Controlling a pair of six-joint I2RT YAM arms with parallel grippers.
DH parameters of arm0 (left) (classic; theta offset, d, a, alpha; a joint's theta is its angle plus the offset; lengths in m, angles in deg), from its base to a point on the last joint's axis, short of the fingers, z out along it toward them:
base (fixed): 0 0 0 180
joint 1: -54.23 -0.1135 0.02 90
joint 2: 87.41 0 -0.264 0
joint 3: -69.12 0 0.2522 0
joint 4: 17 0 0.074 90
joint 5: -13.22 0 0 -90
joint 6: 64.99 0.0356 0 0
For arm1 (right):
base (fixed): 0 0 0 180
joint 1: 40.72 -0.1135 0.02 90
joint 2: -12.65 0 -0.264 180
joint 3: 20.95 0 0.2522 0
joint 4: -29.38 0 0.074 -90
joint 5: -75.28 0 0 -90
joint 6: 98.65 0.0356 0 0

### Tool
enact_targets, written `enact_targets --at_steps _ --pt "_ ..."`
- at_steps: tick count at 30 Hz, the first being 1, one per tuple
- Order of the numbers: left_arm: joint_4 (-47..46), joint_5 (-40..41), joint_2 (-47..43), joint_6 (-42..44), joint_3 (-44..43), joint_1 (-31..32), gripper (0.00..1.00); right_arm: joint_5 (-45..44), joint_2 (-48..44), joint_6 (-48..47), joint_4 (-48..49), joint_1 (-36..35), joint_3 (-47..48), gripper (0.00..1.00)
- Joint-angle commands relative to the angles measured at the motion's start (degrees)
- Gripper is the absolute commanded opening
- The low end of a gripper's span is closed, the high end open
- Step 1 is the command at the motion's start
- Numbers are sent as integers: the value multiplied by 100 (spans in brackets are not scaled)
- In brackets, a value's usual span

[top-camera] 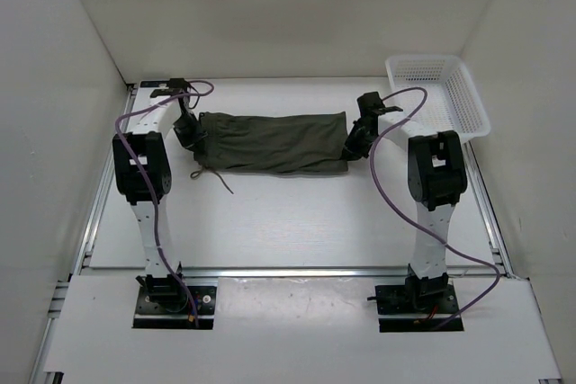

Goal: Fold and stack the shorts
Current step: Fold the shorts

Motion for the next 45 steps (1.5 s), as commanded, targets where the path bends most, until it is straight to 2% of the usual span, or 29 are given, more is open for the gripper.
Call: enact_targets --at_steps 1,2,3,4,5,6,7,10,14,18,25,27,28,30,31,34,35,36,40,41,45 --pt "126 314 -194 157 -253 -32 15 -278 70 -129 -146 35 107 15" --pt "126 375 -325 158 -253 -32 24 -278 17 -190 -146 -17 37 15" --pt "187 376 -396 228 -192 -32 41 -331 -123 -191 -146 -18 36 21" --pt "187 376 -466 315 -191 -32 58 -331 -202 -191 -146 -18 -25 26" --pt "257 376 -598 316 -191 -32 83 -418 -290 -252 -146 -70 -25 31" --pt "258 376 -660 386 -130 -32 93 -419 -465 -305 -146 -70 -78 41" --pt "258 376 -782 456 -78 -32 100 -471 -554 -357 -146 -123 -78 45" --pt "258 236 -897 545 -24 -93 100 -594 -897 -358 -251 -185 -78 57" --pt "56 -203 -679 729 -59 -146 100 -648 -1327 -411 -321 -290 -17 58" --pt "-67 -993 23 800 -183 -199 100 -708 -1644 -411 -497 -421 176 58" --pt "-418 -1793 332 800 -33 -147 100 -762 -2242 -463 -611 -475 54 61" --pt "-480 -1987 333 739 20 -146 94 -710 -2303 -463 -612 -475 2 61" --pt "-480 -2162 394 738 20 -146 86 -709 -2356 -463 -612 -475 1 61" --pt "-533 -2234 447 685 72 -94 76 -709 -2357 -463 -612 -475 -60 61" --pt "-533 -2295 447 616 72 -94 64 -709 -2417 -463 -612 -475 -60 61" --pt "-533 -2349 499 510 -33 -41 41 -709 -2470 -463 -612 -475 -122 61" --pt "-533 -2288 500 449 -85 -41 24 -709 -2471 -463 -612 -475 -122 61" --pt "-533 -2200 500 387 -138 -41 13 -709 -2532 -463 -612 -475 -122 61" --pt "44 -911 264 325 -567 -41 10 -709 -2664 -516 -612 -475 -280 61" --pt "212 -185 202 325 -682 -41 10 -761 -2664 -516 -612 -475 -280 61" --pt "933 1358 -150 456 -1131 -41 10 -762 -2839 -569 -664 -475 -499 61"
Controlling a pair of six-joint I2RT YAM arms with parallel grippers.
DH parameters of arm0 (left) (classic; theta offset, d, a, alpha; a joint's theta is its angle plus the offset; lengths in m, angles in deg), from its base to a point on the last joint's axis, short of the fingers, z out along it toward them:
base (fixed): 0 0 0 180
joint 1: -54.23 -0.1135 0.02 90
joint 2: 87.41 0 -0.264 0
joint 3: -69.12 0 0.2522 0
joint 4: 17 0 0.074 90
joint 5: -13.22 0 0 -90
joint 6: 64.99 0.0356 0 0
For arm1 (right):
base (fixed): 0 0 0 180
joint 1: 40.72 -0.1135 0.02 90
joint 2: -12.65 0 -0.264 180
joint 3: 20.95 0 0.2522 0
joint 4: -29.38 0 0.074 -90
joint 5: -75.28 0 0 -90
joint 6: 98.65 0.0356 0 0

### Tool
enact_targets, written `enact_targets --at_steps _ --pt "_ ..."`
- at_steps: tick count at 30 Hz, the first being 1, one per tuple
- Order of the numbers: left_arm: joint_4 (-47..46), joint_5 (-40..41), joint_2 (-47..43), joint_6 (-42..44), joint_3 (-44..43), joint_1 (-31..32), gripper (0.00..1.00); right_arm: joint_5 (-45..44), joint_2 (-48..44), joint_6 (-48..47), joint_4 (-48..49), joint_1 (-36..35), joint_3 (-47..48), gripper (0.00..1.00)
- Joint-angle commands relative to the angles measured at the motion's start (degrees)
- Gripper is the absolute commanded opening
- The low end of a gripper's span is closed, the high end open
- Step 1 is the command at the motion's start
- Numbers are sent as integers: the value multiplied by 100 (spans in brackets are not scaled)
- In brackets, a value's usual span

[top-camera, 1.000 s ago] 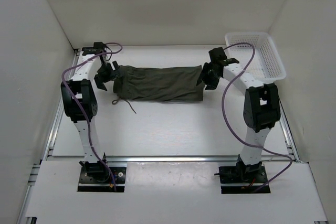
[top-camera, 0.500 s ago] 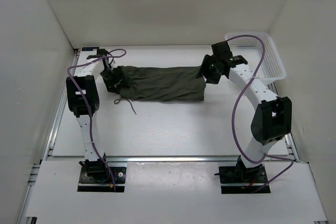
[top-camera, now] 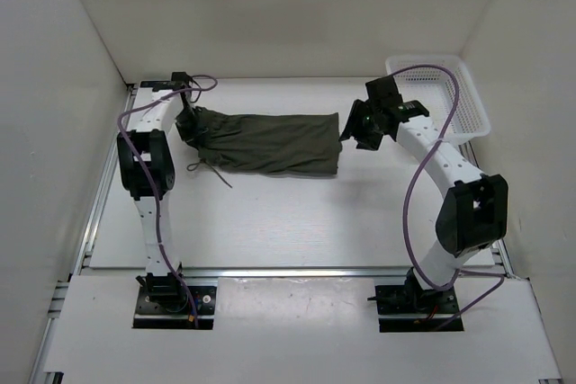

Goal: Fold and stack the shorts
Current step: Fold the shorts

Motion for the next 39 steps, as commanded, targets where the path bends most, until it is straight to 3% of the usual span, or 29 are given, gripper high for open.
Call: enact_targets --at_steps 1,5,13,18,33,34,35,36,37,39 --pt "687 1869 -725 177 -439 -69 10 -89 -342 -140 -57 15 -131 61" --pt "933 2615 -1120 370 -553 -17 10 -89 -464 -140 -57 15 -376 61" --pt "1592 3373 -1376 424 -1220 809 10 -141 -719 -140 -57 15 -675 61" --pt "2137 3374 -1237 319 -2116 1450 10 -141 -895 -140 -109 15 -798 61" --pt "2191 2821 213 142 -3779 3286 10 -247 -1536 -88 -276 15 -1352 61" --pt "2139 2724 449 81 -3944 3349 15 -299 -1537 -88 -329 15 -1352 61" --pt "2138 2453 565 81 -3946 3402 35 -300 -1537 -88 -329 15 -1413 61" --pt "2034 2294 671 81 -4007 3402 60 -300 -1589 -88 -329 15 -1414 61" --pt "2033 2179 828 -102 -4008 3402 100 -300 -1590 -88 -329 15 -1414 61" --pt "2033 1933 830 -244 -4008 3333 100 -300 -1659 -88 -329 15 -1475 61"
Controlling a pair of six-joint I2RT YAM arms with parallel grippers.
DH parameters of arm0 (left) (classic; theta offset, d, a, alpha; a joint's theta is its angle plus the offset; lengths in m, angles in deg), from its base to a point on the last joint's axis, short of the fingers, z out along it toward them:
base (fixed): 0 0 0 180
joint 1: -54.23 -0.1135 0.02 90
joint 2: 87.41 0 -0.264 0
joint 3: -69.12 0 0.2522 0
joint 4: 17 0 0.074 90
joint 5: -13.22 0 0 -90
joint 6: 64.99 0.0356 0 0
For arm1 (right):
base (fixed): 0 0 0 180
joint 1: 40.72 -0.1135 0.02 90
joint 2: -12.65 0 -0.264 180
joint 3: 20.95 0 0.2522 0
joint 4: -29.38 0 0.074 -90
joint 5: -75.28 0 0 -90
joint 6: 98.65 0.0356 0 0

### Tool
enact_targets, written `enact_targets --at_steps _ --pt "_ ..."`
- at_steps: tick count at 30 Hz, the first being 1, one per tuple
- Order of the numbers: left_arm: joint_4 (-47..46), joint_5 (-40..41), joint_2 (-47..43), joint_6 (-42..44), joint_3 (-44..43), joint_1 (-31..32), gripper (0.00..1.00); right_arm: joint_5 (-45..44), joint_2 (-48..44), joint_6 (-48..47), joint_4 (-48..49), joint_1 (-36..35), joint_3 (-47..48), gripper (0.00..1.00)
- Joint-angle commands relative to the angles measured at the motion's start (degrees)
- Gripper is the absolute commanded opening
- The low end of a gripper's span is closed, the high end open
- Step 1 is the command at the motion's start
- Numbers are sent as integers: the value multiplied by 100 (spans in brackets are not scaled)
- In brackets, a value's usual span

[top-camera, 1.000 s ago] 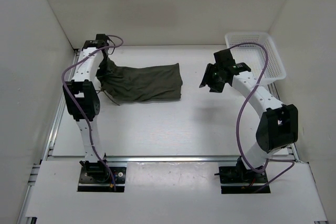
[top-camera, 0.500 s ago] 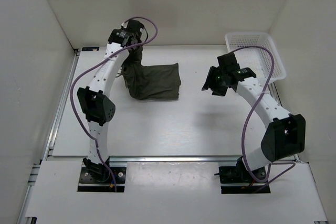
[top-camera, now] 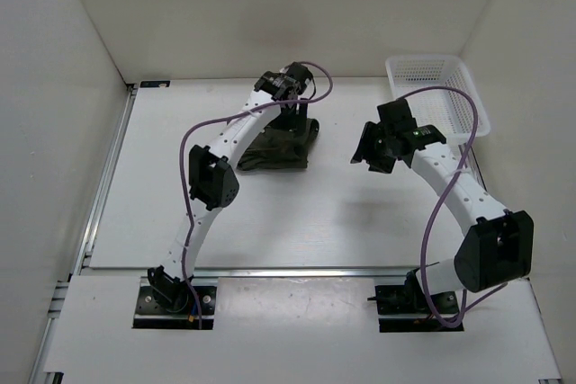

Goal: Fold and stack the shorts
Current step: Fold the shorts

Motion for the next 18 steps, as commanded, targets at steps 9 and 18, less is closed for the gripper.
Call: enact_targets --at_steps 9,18 --pt "-761 -1404 -2081 -552 1591 -813 94 -82 -363 -167 -102 15 -281 61" --pt "-955 -1177 -3023 -499 3496 -1375 37 314 989 -447 136 -441 1105 26"
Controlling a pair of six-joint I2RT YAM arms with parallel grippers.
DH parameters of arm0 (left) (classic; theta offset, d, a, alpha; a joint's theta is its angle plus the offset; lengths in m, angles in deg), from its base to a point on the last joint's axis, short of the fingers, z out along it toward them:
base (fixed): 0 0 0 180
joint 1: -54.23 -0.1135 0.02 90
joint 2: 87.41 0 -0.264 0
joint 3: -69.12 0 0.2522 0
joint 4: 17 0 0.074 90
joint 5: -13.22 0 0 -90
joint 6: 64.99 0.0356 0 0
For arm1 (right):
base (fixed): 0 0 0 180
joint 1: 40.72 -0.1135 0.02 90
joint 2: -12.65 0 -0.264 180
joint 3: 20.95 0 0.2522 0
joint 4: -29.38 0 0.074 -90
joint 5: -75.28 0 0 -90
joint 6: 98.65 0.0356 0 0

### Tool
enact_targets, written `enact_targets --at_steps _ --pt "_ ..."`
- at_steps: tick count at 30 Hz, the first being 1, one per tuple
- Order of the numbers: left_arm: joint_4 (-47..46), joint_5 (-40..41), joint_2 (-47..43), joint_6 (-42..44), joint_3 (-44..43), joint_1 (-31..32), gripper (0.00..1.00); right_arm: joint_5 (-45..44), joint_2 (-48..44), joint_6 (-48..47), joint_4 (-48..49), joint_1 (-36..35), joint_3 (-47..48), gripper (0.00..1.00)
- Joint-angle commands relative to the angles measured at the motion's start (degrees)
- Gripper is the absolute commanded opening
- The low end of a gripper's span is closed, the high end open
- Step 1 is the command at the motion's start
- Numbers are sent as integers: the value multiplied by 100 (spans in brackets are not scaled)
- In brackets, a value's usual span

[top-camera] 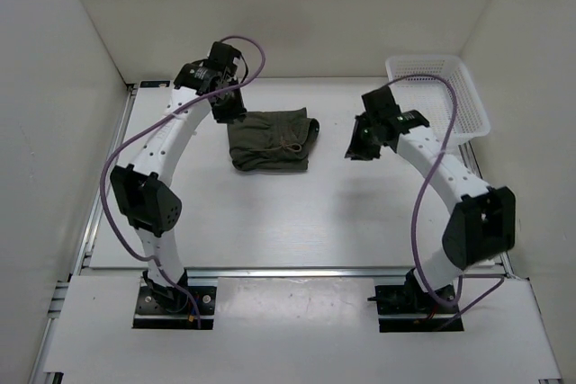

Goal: Fold and stack the shorts
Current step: Fold the shorts

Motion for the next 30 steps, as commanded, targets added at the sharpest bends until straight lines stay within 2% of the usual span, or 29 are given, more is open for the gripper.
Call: enact_targets --at_steps 1,2,3,5,6,9,10,14,19,24,28,30 --pt "-133 -93 -230 -55 767 -185 37 364 780 -410 300 -311 1028 26" --pt "-195 -154 -327 -56 934 -237 37 444 1305 -499 247 -416 1692 26" --pt "-248 -207 -432 -56 1084 -351 37 523 1579 -587 151 -417 2073 34" --pt "-310 -286 -687 -56 1401 -448 37 706 2414 -763 1 -539 2829 41" --pt "-310 -287 -758 -56 1471 -449 37 769 2687 -763 -52 -540 3581 47" --pt "-248 -339 -951 -56 1595 -589 41 980 3733 -877 -166 -540 4622 58" --pt "-248 -339 -952 -56 1647 -589 42 1120 4275 -878 -166 -540 5296 59" --pt "-134 -339 -1005 -56 1709 -589 44 1568 5562 -746 -377 -540 6862 61" --pt "-81 -217 -1057 -56 1884 -642 44 1948 6240 -579 334 -540 7113 64" --pt "-29 -164 -1057 -56 1990 -642 44 2131 6618 -579 387 -540 7333 64" --pt "-29 -111 -1005 -56 1990 -695 44 2413 6505 -579 668 -540 7087 47" --pt "-29 -111 -1005 -56 2052 -695 44 2685 6382 -579 818 -540 6928 44"
